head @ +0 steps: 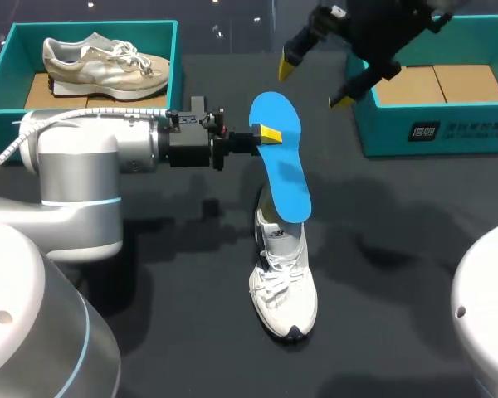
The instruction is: Take the shoe out of the shoebox, open the shoe tongue, remove and reinsert the insole, then place the shoe into the shoebox
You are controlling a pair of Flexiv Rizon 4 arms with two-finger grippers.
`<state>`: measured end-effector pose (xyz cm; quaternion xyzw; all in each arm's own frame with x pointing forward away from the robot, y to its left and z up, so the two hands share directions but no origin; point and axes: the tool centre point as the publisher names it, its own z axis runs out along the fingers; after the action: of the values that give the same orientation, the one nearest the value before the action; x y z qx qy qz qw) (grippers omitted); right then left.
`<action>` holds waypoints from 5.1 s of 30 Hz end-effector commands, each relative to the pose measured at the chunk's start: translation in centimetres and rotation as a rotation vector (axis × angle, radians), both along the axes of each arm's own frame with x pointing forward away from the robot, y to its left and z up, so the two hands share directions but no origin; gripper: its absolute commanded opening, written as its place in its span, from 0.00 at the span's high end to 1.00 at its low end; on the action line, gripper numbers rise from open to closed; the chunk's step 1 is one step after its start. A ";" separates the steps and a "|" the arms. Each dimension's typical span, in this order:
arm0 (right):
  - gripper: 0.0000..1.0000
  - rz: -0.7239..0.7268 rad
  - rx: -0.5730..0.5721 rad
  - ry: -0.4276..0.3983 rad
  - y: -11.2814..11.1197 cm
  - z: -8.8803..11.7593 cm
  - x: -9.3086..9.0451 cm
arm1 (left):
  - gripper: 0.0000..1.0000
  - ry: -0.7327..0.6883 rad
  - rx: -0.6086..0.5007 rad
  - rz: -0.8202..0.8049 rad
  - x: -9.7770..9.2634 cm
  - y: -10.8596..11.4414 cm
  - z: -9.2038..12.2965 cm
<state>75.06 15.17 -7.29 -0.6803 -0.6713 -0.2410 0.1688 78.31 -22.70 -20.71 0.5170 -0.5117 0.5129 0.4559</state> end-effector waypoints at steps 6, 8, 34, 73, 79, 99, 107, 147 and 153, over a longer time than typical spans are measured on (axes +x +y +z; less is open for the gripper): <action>0.00 -0.039 -0.504 0.028 0.9 0.2 0.2 | 1.00 0.000 0.000 0.003 -0.1 0.0 0.0; 0.00 -0.044 -0.530 0.020 1.2 0.2 0.0 | 1.00 0.000 0.000 0.003 -0.1 0.0 0.0; 0.00 -0.085 -0.616 0.005 4.4 0.2 -1.4 | 1.00 0.000 0.000 0.003 -0.1 0.0 0.0; 0.00 -0.096 0.409 0.058 -4.3 -1.6 -4.0 | 1.00 0.000 0.000 0.003 -0.1 0.0 0.0; 0.00 -0.064 0.530 0.020 -4.8 -2.6 -3.9 | 1.00 0.000 0.000 0.003 -0.1 0.0 0.0; 0.00 -0.024 0.821 -0.024 -6.0 -6.0 -2.8 | 1.00 0.000 0.000 0.003 -0.1 0.0 0.0; 0.00 -0.011 0.895 -0.031 -6.1 -7.2 -2.4 | 1.00 -0.004 -0.005 0.003 -0.1 0.0 -0.1; 0.00 0.011 0.957 -0.034 -5.8 -8.0 -1.4 | 1.00 -1.187 -0.081 0.022 2.9 2.6 4.6; 0.00 0.011 0.957 -0.034 -5.8 -8.0 -1.4 | 1.00 -1.344 -0.103 -0.039 2.0 2.8 5.5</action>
<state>73.60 9.24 -15.31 -0.5177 -0.4909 -0.5342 0.4534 80.49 -20.41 -15.41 0.1277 -0.6558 0.7351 0.1153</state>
